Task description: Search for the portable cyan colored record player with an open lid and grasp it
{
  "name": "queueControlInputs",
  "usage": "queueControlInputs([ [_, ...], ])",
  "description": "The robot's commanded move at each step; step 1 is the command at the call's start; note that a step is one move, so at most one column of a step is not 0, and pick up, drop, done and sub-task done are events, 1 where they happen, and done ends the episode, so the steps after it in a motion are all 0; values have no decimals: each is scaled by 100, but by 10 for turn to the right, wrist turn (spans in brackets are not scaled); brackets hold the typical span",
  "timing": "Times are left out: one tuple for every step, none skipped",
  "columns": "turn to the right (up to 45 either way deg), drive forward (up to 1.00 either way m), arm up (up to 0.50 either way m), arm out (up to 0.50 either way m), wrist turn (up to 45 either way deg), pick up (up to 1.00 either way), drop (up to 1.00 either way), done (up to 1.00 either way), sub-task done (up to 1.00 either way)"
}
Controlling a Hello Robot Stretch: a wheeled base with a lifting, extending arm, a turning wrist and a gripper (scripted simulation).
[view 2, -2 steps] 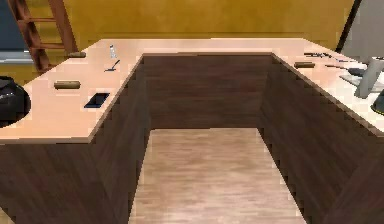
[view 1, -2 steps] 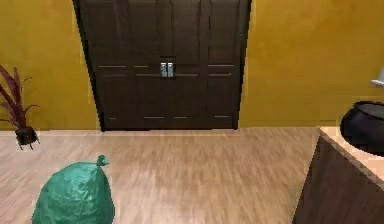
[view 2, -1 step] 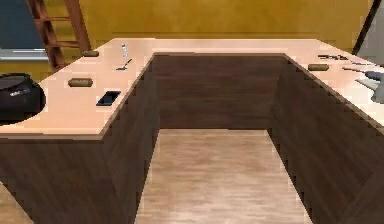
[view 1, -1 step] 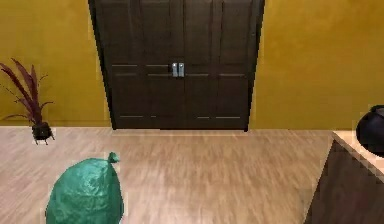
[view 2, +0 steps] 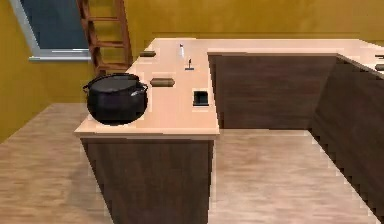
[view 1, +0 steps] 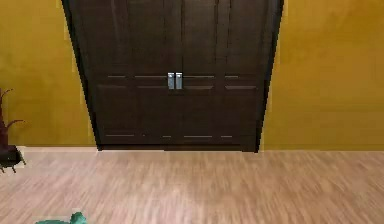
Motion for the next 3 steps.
queueControlInputs([
  [0, 25, 0, 0, 0, 0, 0, 0, 0],
  [0, 65, 0, 0, 0, 0, 0, 0, 0],
  [-420, 0, 0, 0, 0, 0, 0, 0, 0],
])
